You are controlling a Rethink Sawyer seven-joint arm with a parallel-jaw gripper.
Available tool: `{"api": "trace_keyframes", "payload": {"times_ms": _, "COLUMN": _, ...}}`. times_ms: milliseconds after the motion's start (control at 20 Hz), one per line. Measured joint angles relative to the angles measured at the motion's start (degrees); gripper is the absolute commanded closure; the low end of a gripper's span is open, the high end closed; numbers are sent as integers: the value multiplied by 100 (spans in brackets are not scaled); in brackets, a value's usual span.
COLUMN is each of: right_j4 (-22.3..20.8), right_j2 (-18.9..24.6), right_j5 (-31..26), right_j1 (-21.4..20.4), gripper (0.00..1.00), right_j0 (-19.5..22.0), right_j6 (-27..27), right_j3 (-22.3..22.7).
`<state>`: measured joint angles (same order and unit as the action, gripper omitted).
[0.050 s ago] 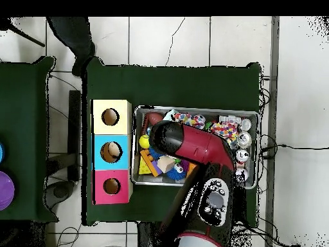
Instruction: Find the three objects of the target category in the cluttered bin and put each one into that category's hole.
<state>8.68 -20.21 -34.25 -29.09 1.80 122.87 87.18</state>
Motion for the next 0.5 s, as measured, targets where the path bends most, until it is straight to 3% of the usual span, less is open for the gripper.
{"api": "trace_keyframes", "payload": {"times_ms": 50, "right_j4": 0, "right_j2": -81, "right_j5": -96, "right_j1": 0, "gripper": 100, "right_j0": -50, "right_j6": 0, "right_j3": 0}}
{"api": "trace_keyframes", "payload": {"times_ms": 100, "right_j4": 0, "right_j2": -162, "right_j5": -192, "right_j1": 0, "gripper": 0, "right_j0": -99, "right_j6": 0, "right_j3": -1}}
{"api": "trace_keyframes", "payload": {"times_ms": 500, "right_j4": 0, "right_j2": -649, "right_j5": -373, "right_j1": 22, "gripper": 0, "right_j0": -252, "right_j6": 0, "right_j3": -1}}
